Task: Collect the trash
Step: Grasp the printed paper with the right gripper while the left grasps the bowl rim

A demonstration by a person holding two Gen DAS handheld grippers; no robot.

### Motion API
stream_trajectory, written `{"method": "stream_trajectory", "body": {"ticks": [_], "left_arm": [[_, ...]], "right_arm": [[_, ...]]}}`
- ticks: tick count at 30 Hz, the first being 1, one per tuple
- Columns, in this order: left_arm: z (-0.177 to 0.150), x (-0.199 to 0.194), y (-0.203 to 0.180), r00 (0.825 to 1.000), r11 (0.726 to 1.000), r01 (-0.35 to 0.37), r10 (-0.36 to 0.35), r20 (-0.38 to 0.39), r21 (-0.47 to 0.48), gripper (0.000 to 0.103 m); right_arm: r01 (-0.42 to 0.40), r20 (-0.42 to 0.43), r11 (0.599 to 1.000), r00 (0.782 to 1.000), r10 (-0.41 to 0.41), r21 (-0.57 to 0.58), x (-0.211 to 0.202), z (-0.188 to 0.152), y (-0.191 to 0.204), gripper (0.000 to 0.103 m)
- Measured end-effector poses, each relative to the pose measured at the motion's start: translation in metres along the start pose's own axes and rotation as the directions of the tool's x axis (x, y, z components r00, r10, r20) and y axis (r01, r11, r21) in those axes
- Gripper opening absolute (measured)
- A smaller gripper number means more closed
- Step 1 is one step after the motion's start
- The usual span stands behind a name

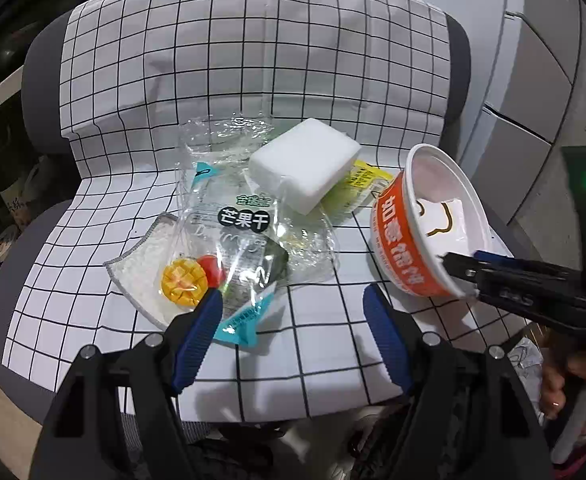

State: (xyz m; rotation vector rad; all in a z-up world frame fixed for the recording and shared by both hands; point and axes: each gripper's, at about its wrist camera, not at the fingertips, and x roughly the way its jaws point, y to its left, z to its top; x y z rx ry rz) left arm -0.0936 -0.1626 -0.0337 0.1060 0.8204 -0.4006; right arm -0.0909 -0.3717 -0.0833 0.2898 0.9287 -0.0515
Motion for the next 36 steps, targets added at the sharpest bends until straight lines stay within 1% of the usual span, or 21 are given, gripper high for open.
{"method": "stream_trajectory", "body": {"ticks": [1, 2, 3, 4, 7, 11, 13, 14, 16, 21, 24, 26, 27, 28, 29, 30, 31, 32, 33, 35, 36], "left_arm": [[-0.001, -0.002, -0.001, 1.000, 1.000, 0.001, -0.001, 0.001, 0.003, 0.071], [-0.001, -0.004, -0.003, 1.000, 1.000, 0.000, 0.000, 0.004, 0.006, 0.071], [-0.001, -0.006, -0.003, 1.000, 1.000, -0.002, 0.002, 0.007, 0.008, 0.071], [-0.001, -0.008, -0.004, 1.000, 1.000, -0.004, 0.004, 0.010, 0.010, 0.071], [0.001, -0.012, -0.005, 1.000, 1.000, -0.004, 0.003, 0.019, 0.008, 0.071], [0.008, -0.007, -0.015, 0.999, 0.999, 0.025, -0.026, 0.026, 0.032, 0.071], [0.012, -0.001, -0.019, 1.000, 0.999, 0.028, -0.029, 0.013, 0.044, 0.070], [0.015, 0.003, -0.022, 0.999, 0.998, 0.031, -0.031, 0.006, 0.050, 0.068], [0.020, 0.007, -0.025, 0.999, 0.998, 0.038, -0.038, 0.002, 0.051, 0.065], [0.034, 0.022, -0.033, 0.997, 0.997, 0.075, -0.074, -0.028, 0.028, 0.061], [0.044, 0.037, -0.036, 0.997, 0.998, 0.067, -0.066, -0.051, 0.012, 0.061], [0.051, 0.052, -0.038, 0.995, 0.998, 0.060, -0.060, -0.082, -0.001, 0.059], [0.053, 0.059, -0.039, 0.994, 0.999, 0.050, -0.050, -0.096, -0.004, 0.053], [0.054, 0.066, -0.040, 0.993, 0.999, 0.034, -0.035, -0.114, -0.006, 0.049], [0.055, 0.073, -0.041, 0.991, 1.000, 0.025, -0.025, -0.131, -0.009, 0.042], [0.056, 0.077, -0.041, 0.989, 1.000, 0.023, -0.024, -0.143, -0.013, 0.031], [0.055, 0.080, -0.042, 0.988, 1.000, 0.025, -0.028, -0.154, -0.018, 0.025], [0.054, 0.080, -0.043, 0.988, 0.999, 0.029, -0.032, -0.149, -0.020, 0.017], [0.053, 0.076, -0.044, 0.990, 0.999, 0.034, -0.036, -0.133, -0.019, 0.012], [0.050, 0.064, -0.049, 0.995, 0.998, 0.056, -0.057, -0.085, -0.009, 0.004], [0.049, 0.056, -0.051, 0.995, 0.997, 0.078, -0.078, -0.065, -0.007, 0.004]], "right_arm": [[-0.019, -0.003, 1.000, 1.000, 0.019, 0.014, 0.002, -0.001, 0.000, 0.026], [-0.022, 0.005, 1.000, 1.000, 0.022, 0.021, 0.001, -0.001, 0.000, 0.018], [-0.047, 0.037, 0.998, 0.998, 0.045, 0.030, -0.003, -0.002, -0.001, 0.008], [-0.057, 0.077, 0.998, 0.995, 0.055, 0.023, -0.011, -0.002, 0.000, 0.002], [-0.032, 0.186, 0.999, 0.982, 0.037, -0.029, -0.037, 0.002, 0.007, 0.002], [0.000, 0.270, 0.998, 0.963, 0.015, -0.056, -0.066, 0.005, 0.010, 0.001], [0.004, 0.296, 0.999, 0.955, 0.011, -0.049, -0.076, 0.007, 0.007, 0.001], [0.007, 0.305, 0.999, 0.952, 0.007, -0.047, -0.080, 0.007, 0.005, 0.001], [0.025, 0.343, 0.999, 0.939, -0.008, -0.046, -0.096, 0.006, -0.001, 0.002], [0.068, 0.406, 0.997, 0.912, -0.047, -0.037, -0.124, 0.000, -0.016, 0.002], [0.078, 0.416, 0.997, 0.908, -0.060, -0.025, -0.131, -0.004, -0.029, 0.002], [0.077, 0.412, 0.997, 0.909, -0.064, -0.015, -0.131, -0.006, -0.036, 0.002], [0.076, 0.411, 0.997, 0.909, -0.064, -0.012, -0.131, -0.008, -0.038, 0.002], [0.075, 0.408, 0.997, 0.911, -0.065, -0.008, -0.131, -0.009, -0.041, 0.002], [0.075, 0.404, 0.997, 0.912, -0.068, -0.002, -0.131, -0.011, -0.045, 0.002], [0.074, 0.402, 0.997, 0.913, -0.068, 0.002, -0.131, -0.013, -0.048, 0.002], [0.072, 0.400, 0.997, 0.914, -0.069, 0.008, -0.132, -0.015, -0.050, 0.002], [0.070, 0.399, 0.997, 0.914, -0.070, 0.017, -0.133, -0.017, -0.055, 0.002], [0.069, 0.399, 0.997, 0.914, -0.072, 0.021, -0.134, -0.019, -0.056, 0.002], [0.064, 0.402, 0.997, 0.913, -0.073, 0.035, -0.137, -0.022, -0.061, 0.002], [0.061, 0.406, 0.997, 0.911, -0.073, 0.044, -0.141, -0.024, -0.063, 0.002]]}}
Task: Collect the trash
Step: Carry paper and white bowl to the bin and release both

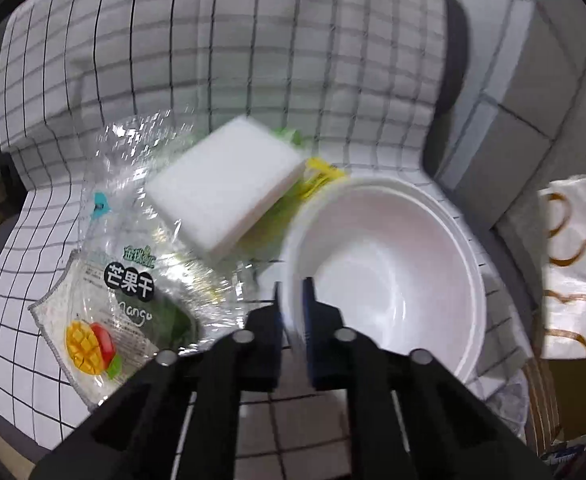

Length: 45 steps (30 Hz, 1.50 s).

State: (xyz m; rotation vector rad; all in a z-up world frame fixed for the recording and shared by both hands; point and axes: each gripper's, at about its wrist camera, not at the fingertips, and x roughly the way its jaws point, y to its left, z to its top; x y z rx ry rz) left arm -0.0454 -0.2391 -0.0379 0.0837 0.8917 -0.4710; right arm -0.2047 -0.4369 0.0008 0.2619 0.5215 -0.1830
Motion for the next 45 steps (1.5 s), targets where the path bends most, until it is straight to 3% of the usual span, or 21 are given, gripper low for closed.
{"method": "stream_trajectory", "body": {"ticks": [7, 10, 13, 18, 26, 31, 34, 40, 41, 43, 44, 45], "left_arm": [[-0.025, -0.066, -0.034, 0.990, 0.992, 0.068, -0.081, 0.112, 0.110, 0.003], [-0.040, -0.077, -0.056, 0.988, 0.982, 0.067, -0.090, 0.125, 0.175, 0.003], [-0.057, -0.079, -0.085, 0.984, 0.965, 0.112, -0.142, 0.110, 0.238, 0.003], [-0.072, -0.078, -0.128, 0.974, 0.930, 0.166, -0.206, 0.092, 0.327, 0.003], [-0.098, -0.078, -0.209, 0.948, 0.851, 0.237, -0.307, 0.078, 0.468, 0.003], [-0.116, -0.062, -0.255, 0.941, 0.803, 0.279, -0.338, 0.018, 0.527, 0.003], [-0.128, -0.038, -0.284, 0.939, 0.772, 0.312, -0.338, -0.058, 0.553, 0.003], [-0.153, 0.006, -0.324, 0.935, 0.730, 0.352, -0.298, -0.191, 0.585, 0.004], [-0.156, 0.015, -0.330, 0.930, 0.721, 0.368, -0.296, -0.220, 0.587, 0.008], [-0.161, 0.027, -0.338, 0.918, 0.708, 0.396, -0.294, -0.267, 0.584, 0.031], [-0.161, 0.029, -0.339, 0.913, 0.708, 0.407, -0.300, -0.276, 0.577, 0.048], [-0.161, 0.029, -0.338, 0.909, 0.707, 0.416, -0.310, -0.277, 0.573, 0.053]], "right_arm": [[0.015, 0.030, 0.999, 0.999, -0.016, 0.029, -0.037, -0.005, -0.010, 0.002], [0.049, 0.028, 0.998, 0.998, -0.050, 0.046, -0.059, -0.012, -0.020, 0.002], [0.110, 0.022, 0.993, 0.994, -0.111, 0.051, -0.082, -0.020, -0.031, 0.002], [0.257, 0.027, 0.964, 0.965, -0.259, 0.070, -0.128, -0.040, -0.057, 0.002], [0.401, 0.032, 0.905, 0.912, -0.409, 0.141, -0.170, -0.063, -0.104, 0.002], [0.446, -0.009, 0.873, 0.891, -0.453, 0.197, -0.171, -0.082, -0.137, 0.002], [0.476, -0.055, 0.848, 0.877, -0.477, 0.235, -0.168, -0.100, -0.160, 0.002], [0.484, -0.166, 0.813, 0.875, -0.455, 0.324, -0.153, -0.135, -0.203, 0.002], [0.484, -0.181, 0.810, 0.875, -0.449, 0.331, -0.149, -0.139, -0.208, 0.002], [0.483, -0.202, 0.807, 0.876, -0.439, 0.341, -0.143, -0.146, -0.213, 0.002], [0.480, -0.216, 0.808, 0.877, -0.430, 0.342, -0.139, -0.149, -0.216, 0.002], [0.475, -0.232, 0.811, 0.879, -0.417, 0.342, -0.134, -0.152, -0.218, 0.006]]}}
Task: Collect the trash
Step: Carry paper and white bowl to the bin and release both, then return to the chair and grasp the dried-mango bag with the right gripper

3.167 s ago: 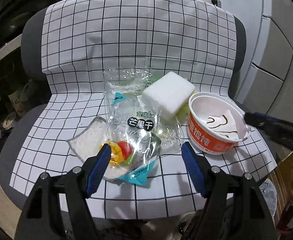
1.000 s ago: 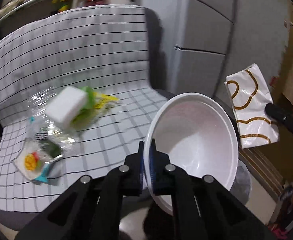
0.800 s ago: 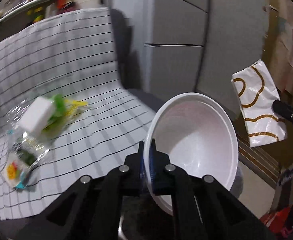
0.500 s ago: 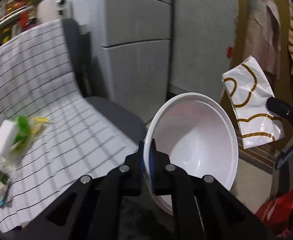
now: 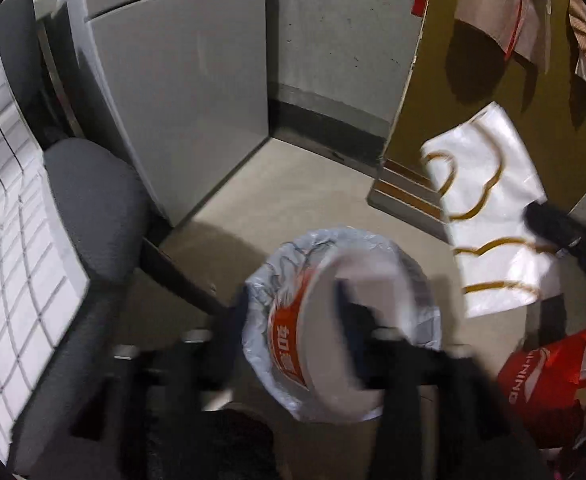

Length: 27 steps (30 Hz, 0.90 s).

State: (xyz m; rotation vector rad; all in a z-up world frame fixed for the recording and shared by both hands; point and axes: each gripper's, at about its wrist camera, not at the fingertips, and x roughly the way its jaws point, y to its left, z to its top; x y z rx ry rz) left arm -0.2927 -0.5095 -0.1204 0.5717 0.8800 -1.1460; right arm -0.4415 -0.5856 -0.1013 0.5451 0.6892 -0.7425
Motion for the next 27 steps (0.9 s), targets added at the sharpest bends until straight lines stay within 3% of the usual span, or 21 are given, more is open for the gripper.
{"method": "stream_trajectory", "body": {"ticks": [2, 3, 4, 6, 12, 17, 23, 27], "left_arm": [[-0.001, -0.004, 0.003, 1.000, 1.000, -0.010, 0.009, 0.018, 0.010, 0.054], [-0.001, -0.007, 0.006, 0.999, 1.000, -0.025, 0.025, 0.025, 0.012, 0.054], [-0.002, -0.012, 0.012, 0.999, 0.999, -0.040, 0.040, 0.036, 0.003, 0.055], [-0.003, -0.019, 0.024, 0.997, 0.998, -0.058, 0.059, 0.045, -0.024, 0.055], [-0.014, -0.052, 0.068, 0.986, 0.984, -0.129, 0.140, 0.091, -0.119, 0.057], [-0.032, -0.086, 0.099, 0.971, 0.964, -0.175, 0.203, 0.127, -0.198, 0.060], [-0.071, -0.128, 0.136, 0.950, 0.931, -0.224, 0.275, 0.149, -0.287, 0.060], [-0.102, -0.152, 0.159, 0.932, 0.896, -0.270, 0.336, 0.137, -0.353, 0.061]], "right_arm": [[-0.012, -0.043, 1.000, 0.999, 0.012, 0.006, 0.013, -0.005, 0.000, 0.008], [-0.021, -0.086, 1.000, 0.996, 0.022, 0.013, 0.024, -0.008, 0.001, 0.015], [-0.038, -0.122, 0.999, 0.992, 0.041, 0.024, 0.033, -0.011, 0.002, 0.035], [-0.038, -0.142, 0.998, 0.989, 0.043, 0.041, 0.041, -0.014, 0.004, 0.060], [-0.018, -0.050, 1.000, 0.999, 0.019, 0.006, 0.019, 0.002, 0.021, 0.060], [-0.056, 0.055, 0.998, 0.997, 0.058, -0.036, -0.013, 0.016, 0.048, 0.060], [-0.209, 0.097, 0.964, 0.969, 0.227, -0.163, -0.042, 0.020, 0.106, 0.058], [-0.298, 0.050, 0.922, 0.946, 0.320, -0.248, -0.043, 0.018, 0.156, 0.058]]}}
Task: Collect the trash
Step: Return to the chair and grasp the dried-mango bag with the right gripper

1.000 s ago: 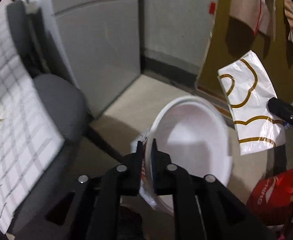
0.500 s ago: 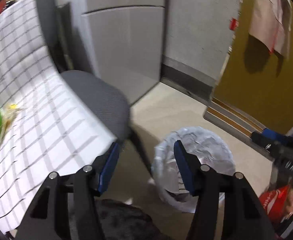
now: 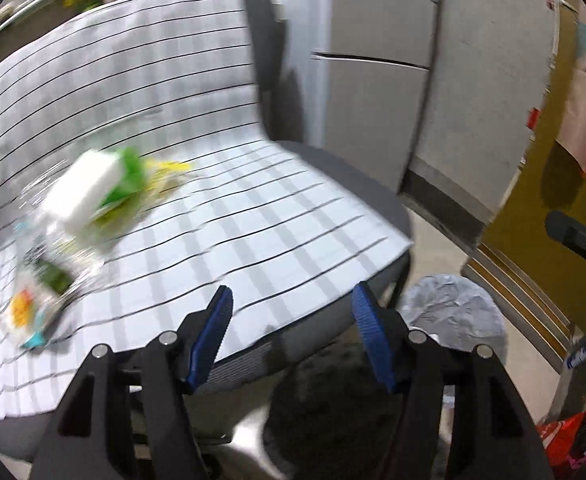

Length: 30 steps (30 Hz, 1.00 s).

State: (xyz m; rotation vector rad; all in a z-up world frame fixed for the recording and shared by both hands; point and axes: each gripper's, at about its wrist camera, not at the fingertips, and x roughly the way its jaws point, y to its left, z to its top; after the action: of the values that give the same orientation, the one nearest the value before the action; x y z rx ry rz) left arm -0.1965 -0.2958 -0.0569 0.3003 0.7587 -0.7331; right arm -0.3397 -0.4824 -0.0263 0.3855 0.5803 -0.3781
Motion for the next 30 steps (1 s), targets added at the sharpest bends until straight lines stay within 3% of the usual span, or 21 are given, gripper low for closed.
{"method": "stream_trajectory", "body": {"ticks": [6, 10, 12, 15, 17, 23, 27, 30], "left_arm": [[-0.022, -0.023, 0.065, 0.996, 0.991, -0.089, 0.088, -0.017, -0.099, 0.062], [-0.035, -0.040, 0.107, 0.988, 0.971, -0.153, 0.151, -0.027, -0.186, 0.062], [-0.038, -0.050, 0.130, 0.979, 0.953, -0.203, 0.201, -0.031, -0.223, 0.062], [-0.043, -0.069, 0.167, 0.940, 0.905, -0.340, 0.333, -0.071, -0.256, 0.062], [-0.046, -0.080, 0.189, 0.927, 0.884, -0.375, 0.365, -0.087, -0.278, 0.062], [-0.058, -0.092, 0.241, 0.912, 0.834, -0.402, 0.400, -0.090, -0.377, 0.065], [-0.056, -0.088, 0.254, 0.906, 0.826, -0.411, 0.418, -0.070, -0.386, 0.065], [-0.051, -0.082, 0.261, 0.912, 0.831, -0.395, 0.405, -0.060, -0.392, 0.065]], "right_arm": [[-0.136, -0.080, 0.985, 0.989, 0.128, -0.106, 0.028, 0.006, 0.076, 0.058], [-0.217, -0.130, 0.958, 0.972, 0.194, -0.189, 0.044, 0.009, 0.125, 0.056], [-0.261, -0.151, 0.939, 0.961, 0.232, -0.222, 0.053, 0.015, 0.154, 0.056], [-0.307, -0.202, 0.916, 0.944, 0.260, -0.257, 0.065, 0.021, 0.190, 0.056], [-0.330, -0.222, 0.899, 0.936, 0.273, -0.288, 0.070, 0.020, 0.206, 0.057], [-0.395, -0.230, 0.866, 0.914, 0.335, -0.307, 0.094, 0.012, 0.239, 0.057], [-0.425, -0.244, 0.851, 0.900, 0.361, -0.309, 0.112, 0.013, 0.255, 0.056], [-0.453, -0.266, 0.840, 0.885, 0.382, -0.299, 0.128, 0.017, 0.266, 0.051]]}}
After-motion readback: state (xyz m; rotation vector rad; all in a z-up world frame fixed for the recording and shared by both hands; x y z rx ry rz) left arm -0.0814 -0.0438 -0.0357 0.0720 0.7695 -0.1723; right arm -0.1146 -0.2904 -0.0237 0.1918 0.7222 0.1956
